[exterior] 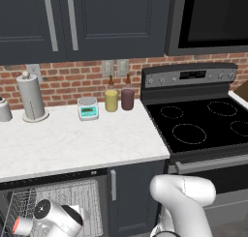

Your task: Pick up the cup and bowl from the counter, place them in the dishwasher, and close the dishwasher door.

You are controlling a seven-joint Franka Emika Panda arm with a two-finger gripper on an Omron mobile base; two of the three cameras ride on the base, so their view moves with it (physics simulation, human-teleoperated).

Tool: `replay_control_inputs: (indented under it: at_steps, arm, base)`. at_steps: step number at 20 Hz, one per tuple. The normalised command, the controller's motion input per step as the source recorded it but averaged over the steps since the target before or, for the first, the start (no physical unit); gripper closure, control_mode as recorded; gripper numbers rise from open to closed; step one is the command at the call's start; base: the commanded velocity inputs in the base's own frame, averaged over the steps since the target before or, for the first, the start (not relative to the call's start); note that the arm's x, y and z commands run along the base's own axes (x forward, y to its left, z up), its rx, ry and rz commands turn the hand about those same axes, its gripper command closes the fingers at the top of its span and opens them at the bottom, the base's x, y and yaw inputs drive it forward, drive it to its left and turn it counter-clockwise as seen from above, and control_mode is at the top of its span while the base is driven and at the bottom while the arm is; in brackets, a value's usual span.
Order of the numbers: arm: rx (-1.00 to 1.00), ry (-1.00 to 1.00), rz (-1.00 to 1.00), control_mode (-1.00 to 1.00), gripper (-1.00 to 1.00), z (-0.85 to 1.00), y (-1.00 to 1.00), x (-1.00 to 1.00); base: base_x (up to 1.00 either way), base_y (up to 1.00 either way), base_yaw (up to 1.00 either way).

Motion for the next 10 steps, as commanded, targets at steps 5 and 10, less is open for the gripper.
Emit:
replay_control_inputs:
  at_steps: [5,10]
  arm:
    - [-0.02,0.17,0.05,-1.0,1.0,-0.27,-0.06,0.04]
    - [0.0,0.03,0.06,-1.0,1.0,-0.07,0.0,0.02]
  base:
    - [0.0,0.0,0.0]
    - [0.0,0.0,0.0]
